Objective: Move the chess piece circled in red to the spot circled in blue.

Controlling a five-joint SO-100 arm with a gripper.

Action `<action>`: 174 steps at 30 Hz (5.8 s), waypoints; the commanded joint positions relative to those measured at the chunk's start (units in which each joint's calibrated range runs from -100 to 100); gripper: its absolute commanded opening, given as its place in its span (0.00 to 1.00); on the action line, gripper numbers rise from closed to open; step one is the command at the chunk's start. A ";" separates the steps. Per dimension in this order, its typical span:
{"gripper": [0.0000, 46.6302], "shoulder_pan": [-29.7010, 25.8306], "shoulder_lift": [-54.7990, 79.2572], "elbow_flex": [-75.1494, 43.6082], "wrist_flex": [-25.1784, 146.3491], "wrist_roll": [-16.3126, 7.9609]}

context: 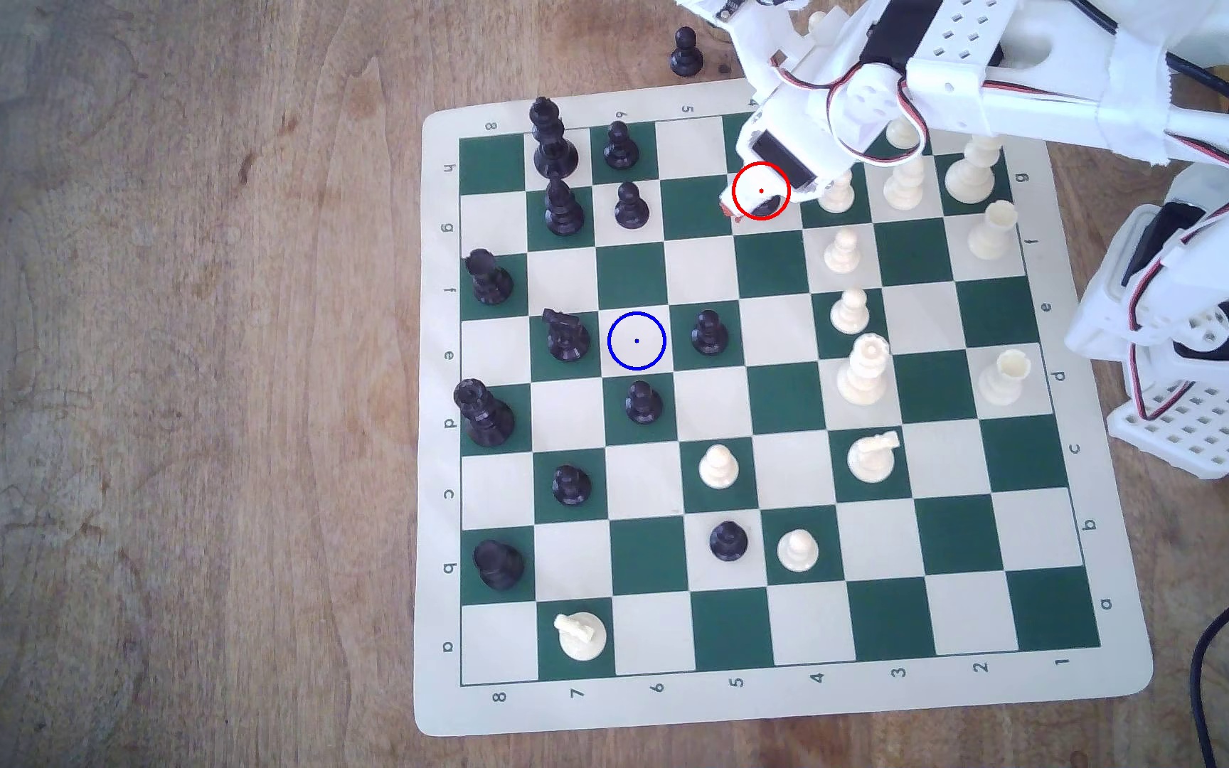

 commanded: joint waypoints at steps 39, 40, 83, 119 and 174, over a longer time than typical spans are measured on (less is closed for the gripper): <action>0.00 -1.93 -7.69 -4.08 3.09 0.00; 0.00 -1.85 -8.20 -5.62 4.81 0.00; 0.01 -21.24 15.32 -37.81 14.40 -2.30; 0.01 -20.15 23.21 -39.89 10.71 -1.86; 0.22 -26.64 -56.59 22.30 8.25 1.17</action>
